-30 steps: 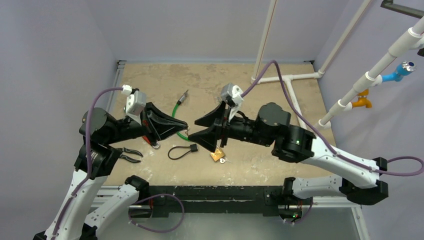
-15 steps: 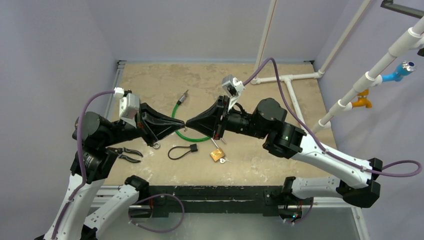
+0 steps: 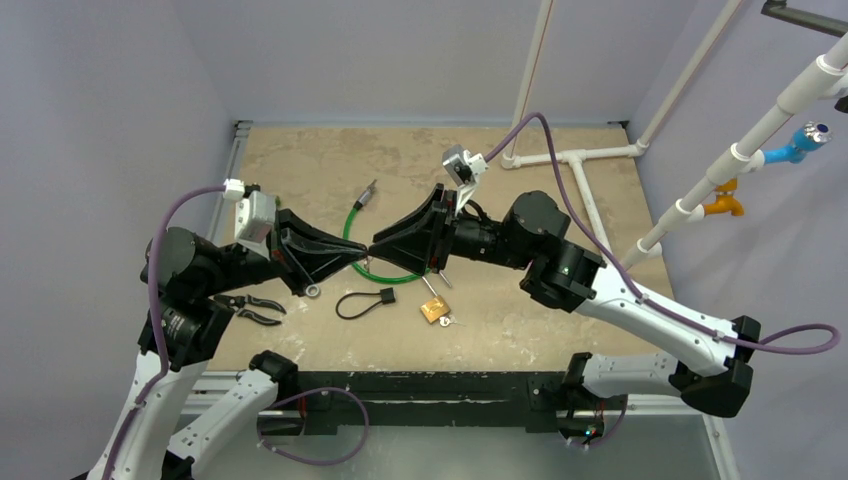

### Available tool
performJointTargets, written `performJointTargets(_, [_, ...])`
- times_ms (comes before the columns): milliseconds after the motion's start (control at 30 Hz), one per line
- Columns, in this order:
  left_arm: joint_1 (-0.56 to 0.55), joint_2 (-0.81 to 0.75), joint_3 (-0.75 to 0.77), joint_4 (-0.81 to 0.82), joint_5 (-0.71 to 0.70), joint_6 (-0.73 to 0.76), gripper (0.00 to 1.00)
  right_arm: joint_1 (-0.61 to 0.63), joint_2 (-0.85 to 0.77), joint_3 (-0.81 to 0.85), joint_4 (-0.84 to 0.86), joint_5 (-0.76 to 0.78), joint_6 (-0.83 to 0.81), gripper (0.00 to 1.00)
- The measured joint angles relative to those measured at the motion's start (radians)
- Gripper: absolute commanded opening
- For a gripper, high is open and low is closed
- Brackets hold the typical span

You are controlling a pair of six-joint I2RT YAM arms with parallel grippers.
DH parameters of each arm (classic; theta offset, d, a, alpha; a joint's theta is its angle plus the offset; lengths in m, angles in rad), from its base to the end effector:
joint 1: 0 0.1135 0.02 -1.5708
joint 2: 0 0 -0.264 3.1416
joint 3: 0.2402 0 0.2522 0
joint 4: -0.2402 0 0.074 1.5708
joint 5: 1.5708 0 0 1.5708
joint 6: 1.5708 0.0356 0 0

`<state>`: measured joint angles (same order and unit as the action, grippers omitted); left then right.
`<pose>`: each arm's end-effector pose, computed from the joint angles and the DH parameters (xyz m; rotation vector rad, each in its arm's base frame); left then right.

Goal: Unlock with the key
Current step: Pick up the key from the center of the board.

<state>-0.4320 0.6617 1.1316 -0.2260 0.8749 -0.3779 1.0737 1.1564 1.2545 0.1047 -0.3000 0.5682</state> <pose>0.0766 -0.0654 0.4635 0.8244 1.2968 -1.2315 0.1135 0.2313 0.4606 -0.6626 1.4221 1.5435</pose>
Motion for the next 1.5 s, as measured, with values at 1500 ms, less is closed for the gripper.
performJointTargets(1500, [0.000,-0.011,0.004,0.002,0.003,0.027,0.00,-0.042,0.018,-0.144,0.291,-0.191,0.204,0.00])
